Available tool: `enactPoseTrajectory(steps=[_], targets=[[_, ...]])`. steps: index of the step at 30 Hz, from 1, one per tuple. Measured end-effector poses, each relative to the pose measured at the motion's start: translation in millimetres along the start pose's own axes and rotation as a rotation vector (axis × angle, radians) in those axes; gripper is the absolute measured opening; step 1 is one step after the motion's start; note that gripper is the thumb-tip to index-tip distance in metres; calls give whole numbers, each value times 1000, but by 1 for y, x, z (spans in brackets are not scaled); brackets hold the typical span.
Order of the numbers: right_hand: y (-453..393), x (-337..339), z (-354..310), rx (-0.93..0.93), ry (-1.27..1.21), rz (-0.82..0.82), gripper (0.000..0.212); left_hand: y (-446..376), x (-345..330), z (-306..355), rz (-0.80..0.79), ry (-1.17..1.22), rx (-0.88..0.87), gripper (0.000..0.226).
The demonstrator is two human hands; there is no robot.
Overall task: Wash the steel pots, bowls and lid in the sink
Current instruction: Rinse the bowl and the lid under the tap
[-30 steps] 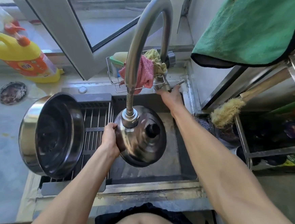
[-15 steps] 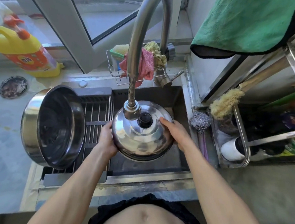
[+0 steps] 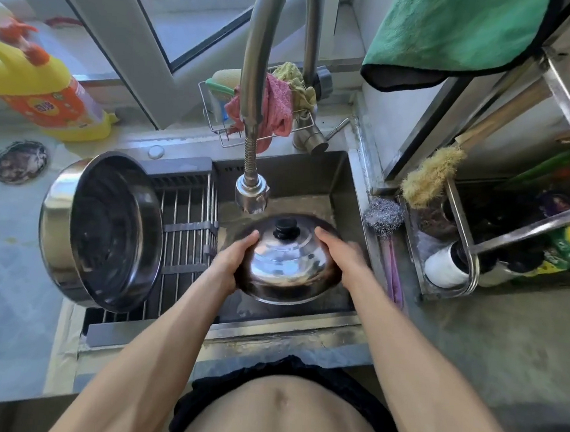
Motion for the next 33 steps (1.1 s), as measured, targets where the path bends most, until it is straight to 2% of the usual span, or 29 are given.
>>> enactPoseTrajectory(steps=[1, 2, 4, 5, 8, 9, 12, 13, 15, 16, 18, 20, 23, 25, 27, 29, 31, 33], targets=[[0, 2, -3, 34, 0, -3, 78, -1, 1, 0, 6, 16, -19, 34], [-1, 3, -1, 12, 14, -21, 75, 2, 2, 1, 2, -1, -24, 32], [3, 2, 5, -80, 1, -94, 48, 5, -1, -2, -24, -40, 32, 31], [1, 4, 11, -84, -1, -85, 47, 7, -2, -7, -45, -29, 56, 31], [-2, 9, 10, 8, -24, -7, 84, -2, 3, -3, 11, 24, -70, 43], [-5, 10, 9, 35, -46, 2, 84, -3, 3, -2, 11, 37, -90, 45], [0, 8, 19, -54, -33, -32, 61, 5, 3, -7, -29, -3, 8, 34], [1, 9, 21, -45, -16, -23, 63, 5, 2, -9, -47, 20, 26, 31], [1, 10, 22, 12, -10, 5, 86, 5, 3, -8, -25, 73, -5, 29], [4, 12, 19, 17, -15, 5, 89, 8, 3, -8, -21, 77, -5, 30], [5, 14, 21, -13, -28, 5, 72, 15, 2, -16, -42, 69, 51, 29], [9, 17, 22, -34, -57, -5, 54, 15, 3, -21, -48, 90, 32, 31], [18, 19, 15, -99, -215, -74, 45, 11, 5, -18, -45, 144, -35, 31], [18, 19, 11, -122, -339, -101, 40, 8, 11, -20, -17, 86, -51, 33], [19, 24, 2, -12, -353, -41, 40, 3, 19, -21, 52, -42, -74, 46], [27, 31, -15, 259, -204, 88, 41, 0, 26, -17, 119, -162, -141, 56], [46, 29, -35, 533, 37, 145, 43, 0, 33, -7, 178, -214, -249, 44], [50, 18, -40, 642, 146, 98, 45, 1, 35, -2, 170, -189, -279, 38]])
Point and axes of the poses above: each hand's wrist, its own y-axis away from the middle knuckle, its own x-axis out of the back of the hand, z = x × y, the point moved 6 cm from there along -y, towards the middle knuckle, and after that the axes turned 15 degrees about z, right-handed, at the moved point
